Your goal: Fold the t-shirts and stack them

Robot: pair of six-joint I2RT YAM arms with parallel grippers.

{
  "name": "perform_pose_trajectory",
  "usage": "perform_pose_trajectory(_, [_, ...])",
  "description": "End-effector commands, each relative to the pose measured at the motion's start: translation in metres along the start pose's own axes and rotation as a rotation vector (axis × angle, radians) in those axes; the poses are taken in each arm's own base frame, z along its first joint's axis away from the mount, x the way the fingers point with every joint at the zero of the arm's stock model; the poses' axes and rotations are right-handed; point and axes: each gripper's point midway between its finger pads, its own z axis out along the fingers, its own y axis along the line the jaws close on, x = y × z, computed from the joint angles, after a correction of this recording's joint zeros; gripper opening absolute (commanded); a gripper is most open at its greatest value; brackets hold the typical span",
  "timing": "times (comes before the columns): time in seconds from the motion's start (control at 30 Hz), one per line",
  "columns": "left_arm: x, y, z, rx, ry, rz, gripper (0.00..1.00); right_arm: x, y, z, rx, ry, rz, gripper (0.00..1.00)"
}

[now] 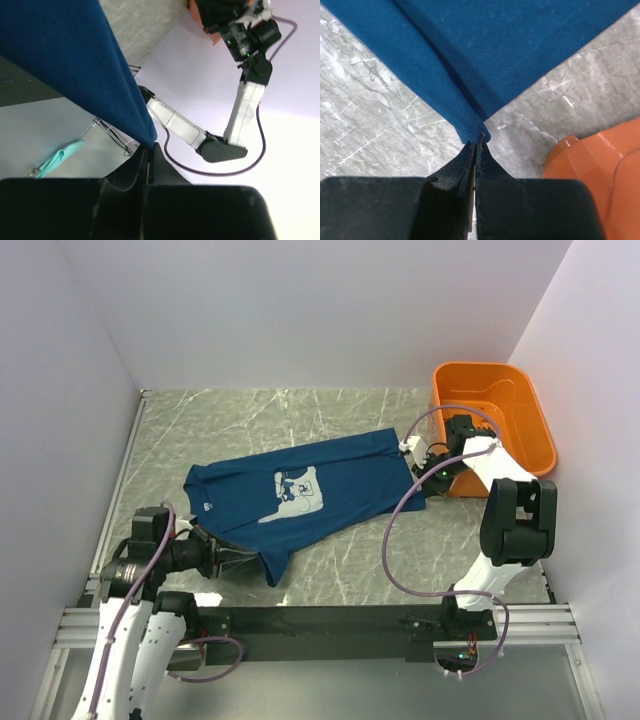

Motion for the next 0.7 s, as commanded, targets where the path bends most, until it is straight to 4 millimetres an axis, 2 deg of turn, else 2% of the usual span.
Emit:
perform_pose_trajectory(0.0, [-0.014, 0.003, 0.011, -0.047, -0.004, -0.050, 0.01, -0.008, -0.008, -0.001, 0.008, -0.033, 0.013, 0.00])
perform_pose_trajectory(0.23, [-0.040, -0.015, 0.023, -0.078, -0.074, -0.051, 0.01, -0.012, -0.009, -0.001, 0.010, -0.048, 0.019, 0.00])
perform_pose_trajectory(0.43, [-0.064, -0.053, 0.033, -0.055, -0.123, -0.008, 0.01, -0.021, -0.013, 0.003, 0.020, -0.061, 0.029, 0.00])
perform_pose_trajectory(0.67, [-0.106, -0.074, 0.050, -0.110, -0.167, 0.016, 0.00, -0.030, -0.022, 0.009, 0.029, -0.068, 0.055, 0.00])
